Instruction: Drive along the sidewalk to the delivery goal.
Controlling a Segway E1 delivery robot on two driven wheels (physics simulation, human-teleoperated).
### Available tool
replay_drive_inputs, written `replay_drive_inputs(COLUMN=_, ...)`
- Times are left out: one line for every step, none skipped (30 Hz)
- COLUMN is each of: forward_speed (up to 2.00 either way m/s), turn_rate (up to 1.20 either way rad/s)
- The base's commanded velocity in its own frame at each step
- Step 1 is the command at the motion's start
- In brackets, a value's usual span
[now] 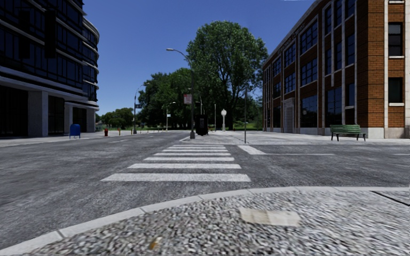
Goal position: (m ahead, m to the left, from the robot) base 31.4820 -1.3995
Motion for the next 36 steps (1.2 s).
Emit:
replay_drive_inputs(forward_speed=2.0, turn_rate=-0.3)
replay_drive_inputs(forward_speed=2.0, turn_rate=-0.3)
replay_drive_inputs(forward_speed=2.0, turn_rate=-0.37)
replay_drive_inputs(forward_speed=2.0, turn_rate=-0.39)
replay_drive_inputs(forward_speed=2.0, turn_rate=-0.39)
replay_drive_inputs(forward_speed=2.0, turn_rate=-0.39)
replay_drive_inputs(forward_speed=2.0, turn_rate=-0.34)
replay_drive_inputs(forward_speed=2.0, turn_rate=-0.22)
replay_drive_inputs(forward_speed=2.0, turn_rate=-0.04)
replay_drive_inputs(forward_speed=2.0, turn_rate=-0.04)
replay_drive_inputs(forward_speed=2.0, turn_rate=0.0)
replay_drive_inputs(forward_speed=2.0, turn_rate=0.0)
replay_drive_inputs(forward_speed=2.0, turn_rate=0.0)
replay_drive_inputs(forward_speed=2.0, turn_rate=0.0)
replay_drive_inputs(forward_speed=2.0, turn_rate=0.0)
replay_drive_inputs(forward_speed=2.0, turn_rate=0.0)
replay_drive_inputs(forward_speed=2.0, turn_rate=0.0)
replay_drive_inputs(forward_speed=2.0, turn_rate=0.0)
replay_drive_inputs(forward_speed=2.0, turn_rate=0.0)
replay_drive_inputs(forward_speed=2.0, turn_rate=0.0)
replay_drive_inputs(forward_speed=2.0, turn_rate=0.0)
replay_drive_inputs(forward_speed=2.0, turn_rate=0.0)
replay_drive_inputs(forward_speed=2.0, turn_rate=0.0)
replay_drive_inputs(forward_speed=2.0, turn_rate=0.0)
replay_drive_inputs(forward_speed=2.0, turn_rate=0.0)
replay_drive_inputs(forward_speed=2.0, turn_rate=0.0)
replay_drive_inputs(forward_speed=2.0, turn_rate=0.0)
replay_drive_inputs(forward_speed=2.0, turn_rate=0.0)
replay_drive_inputs(forward_speed=2.0, turn_rate=0.0)
replay_drive_inputs(forward_speed=1.98, turn_rate=0.0)
replay_drive_inputs(forward_speed=1.79, turn_rate=0.0)
replay_drive_inputs(forward_speed=1.53, turn_rate=0.0)
replay_drive_inputs(forward_speed=1.53, turn_rate=0.0)
replay_drive_inputs(forward_speed=1.37, turn_rate=0.0)
replay_drive_inputs(forward_speed=1.27, turn_rate=0.0)
replay_drive_inputs(forward_speed=1.24, turn_rate=0.0)
